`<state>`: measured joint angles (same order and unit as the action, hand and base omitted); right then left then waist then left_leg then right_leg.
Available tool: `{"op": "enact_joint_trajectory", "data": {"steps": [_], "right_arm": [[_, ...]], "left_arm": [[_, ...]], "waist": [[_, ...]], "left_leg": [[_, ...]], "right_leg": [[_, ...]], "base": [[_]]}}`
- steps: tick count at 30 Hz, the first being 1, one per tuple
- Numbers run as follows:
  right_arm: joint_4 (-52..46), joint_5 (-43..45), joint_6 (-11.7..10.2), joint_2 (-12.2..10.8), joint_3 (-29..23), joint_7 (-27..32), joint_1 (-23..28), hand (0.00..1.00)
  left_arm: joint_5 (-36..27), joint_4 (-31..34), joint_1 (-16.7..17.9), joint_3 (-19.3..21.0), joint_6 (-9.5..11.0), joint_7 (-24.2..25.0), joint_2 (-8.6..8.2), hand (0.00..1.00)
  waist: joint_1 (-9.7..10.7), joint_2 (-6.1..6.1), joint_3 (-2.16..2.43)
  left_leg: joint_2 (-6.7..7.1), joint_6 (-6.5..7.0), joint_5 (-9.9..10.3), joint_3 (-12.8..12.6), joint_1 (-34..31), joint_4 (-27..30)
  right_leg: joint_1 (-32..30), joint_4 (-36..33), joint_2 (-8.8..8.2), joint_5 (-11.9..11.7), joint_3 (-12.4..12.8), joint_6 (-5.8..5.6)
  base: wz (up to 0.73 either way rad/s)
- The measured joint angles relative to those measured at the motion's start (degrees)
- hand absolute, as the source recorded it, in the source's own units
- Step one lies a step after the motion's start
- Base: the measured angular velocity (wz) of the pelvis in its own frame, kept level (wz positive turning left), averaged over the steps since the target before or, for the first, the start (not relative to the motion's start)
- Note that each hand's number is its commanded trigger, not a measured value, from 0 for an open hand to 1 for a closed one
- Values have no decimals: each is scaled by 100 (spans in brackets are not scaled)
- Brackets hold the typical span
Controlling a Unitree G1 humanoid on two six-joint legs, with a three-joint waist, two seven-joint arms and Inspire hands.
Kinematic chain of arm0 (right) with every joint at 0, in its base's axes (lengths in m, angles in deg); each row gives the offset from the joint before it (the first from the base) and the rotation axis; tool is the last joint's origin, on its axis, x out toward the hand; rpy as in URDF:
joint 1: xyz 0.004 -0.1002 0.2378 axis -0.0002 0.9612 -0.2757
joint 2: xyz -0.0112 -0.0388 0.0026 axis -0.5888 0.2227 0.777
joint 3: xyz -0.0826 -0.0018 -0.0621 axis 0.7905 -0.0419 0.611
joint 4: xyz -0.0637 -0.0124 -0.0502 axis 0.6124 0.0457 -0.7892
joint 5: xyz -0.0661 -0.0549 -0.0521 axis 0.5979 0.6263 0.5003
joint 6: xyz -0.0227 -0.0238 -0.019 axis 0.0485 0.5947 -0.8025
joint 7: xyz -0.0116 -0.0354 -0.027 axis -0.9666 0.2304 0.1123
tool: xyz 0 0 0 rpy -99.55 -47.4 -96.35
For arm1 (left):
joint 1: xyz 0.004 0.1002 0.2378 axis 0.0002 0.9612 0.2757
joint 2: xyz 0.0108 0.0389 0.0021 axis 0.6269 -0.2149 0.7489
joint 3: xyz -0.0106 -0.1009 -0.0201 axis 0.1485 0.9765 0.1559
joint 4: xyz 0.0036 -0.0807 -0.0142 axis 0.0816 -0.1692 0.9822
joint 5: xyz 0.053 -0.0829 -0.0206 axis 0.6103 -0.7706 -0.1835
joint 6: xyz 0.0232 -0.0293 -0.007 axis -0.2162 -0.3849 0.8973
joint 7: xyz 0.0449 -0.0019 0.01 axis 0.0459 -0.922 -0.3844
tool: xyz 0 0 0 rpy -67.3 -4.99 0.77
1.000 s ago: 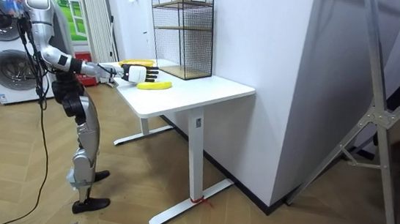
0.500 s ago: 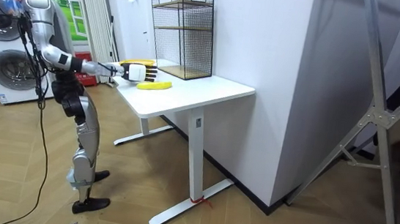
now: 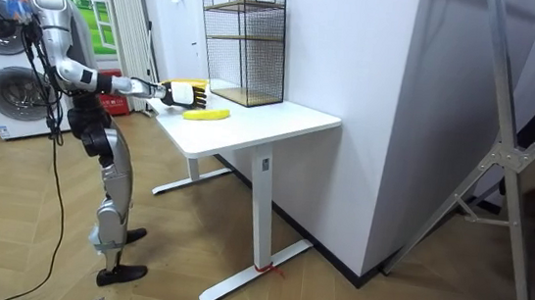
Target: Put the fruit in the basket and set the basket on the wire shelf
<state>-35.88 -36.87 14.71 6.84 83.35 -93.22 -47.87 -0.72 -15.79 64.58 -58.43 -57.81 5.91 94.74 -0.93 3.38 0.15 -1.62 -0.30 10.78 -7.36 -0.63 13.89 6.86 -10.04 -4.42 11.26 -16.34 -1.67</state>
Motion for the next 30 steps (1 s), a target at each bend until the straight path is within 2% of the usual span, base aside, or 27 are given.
{"op": "enact_joint_trajectory", "data": {"steps": [1, 2, 3, 4, 9, 10, 20, 24, 27, 30], "right_arm": [[-2, 85, 22, 0, 3, 5, -6, 0], [-7, 212, 54, 3, 3, 7, -22, 36], [-13, 260, 73, 3, 4, 7, -30, 76], [-16, 376, 92, 3, 4, 11, -40, 100], [-53, 791, 151, -5, 0, 123, -99, 100], [-67, 981, 221, -4, -4, 170, -162, 100], [-97, 1666, 378, 11, 1, 493, -307, 100], [-91, 1759, 403, 9, 1, 568, -381, 100], [-101, 1744, 504, -20, 3, 624, -419, 100], [-24, 1262, 510, -61, 42, 696, -429, 100]], "left_arm": [[8, 2, -5, -14, 0, -4, -2, 0], [22, 3, -6, -14, 0, -10, -3, 0], [54, 6, -7, -15, -1, -10, -3, 0], [107, 6, -10, -15, -2, -11, -6, 0], [124, 27, -38, -65, -87, -58, -25, 0], [203, 60, -29, -65, -108, -53, -34, 0], [236, 106, -54, -65, -113, -41, -32, 0], [230, 106, -77, -67, -112, -45, -32, 0], [227, 107, -86, -113, -114, -70, -30, 0], [226, 107, -96, -167, -108, -112, -31, 0]], "waist": [[-23, 0, -1], [-41, -1, -1], [-48, -2, -1], [-59, -10, -2], [-91, -37, -3], [-91, -48, -2], [-106, -113, 4], [-105, -113, 3], [-102, -114, 2], [-109, -117, 1]], "left_leg": [[-3, 3, 2, 2, 1, 10], [-6, 4, 4, 4, -2, 21], [-9, 5, 6, 4, -7, 31], [-20, 6, 24, 10, -31, 75], [-70, -7, 75, 12, -89, 188], [-72, -8, 76, 7, -89, 187], [-74, -13, 77, -1, -80, 176], [-73, -15, 79, -1, -82, 170], [-74, -19, 84, 10, -92, 170], [-73, -21, 98, 26, -89, 172]], "right_leg": [[1, -4, 1, -4, 1, 1], [1, -4, 4, -10, 3, 2], [1, -3, 6, -13, 1, 2], [-1, -3, 15, -16, -1, 5], [-9, -5, 54, -37, 7, 24], [-12, -8, 55, -37, 8, 25], [0, 11, 67, -38, 34, 26], [1, 17, 68, -38, 39, 26], [2, 27, 70, -37, 33, 26], [10, 27, 68, -37, 15, 25]], "base": [[0], [0], [0], [0], [0], [0], [0], [0], [2], [1]]}}
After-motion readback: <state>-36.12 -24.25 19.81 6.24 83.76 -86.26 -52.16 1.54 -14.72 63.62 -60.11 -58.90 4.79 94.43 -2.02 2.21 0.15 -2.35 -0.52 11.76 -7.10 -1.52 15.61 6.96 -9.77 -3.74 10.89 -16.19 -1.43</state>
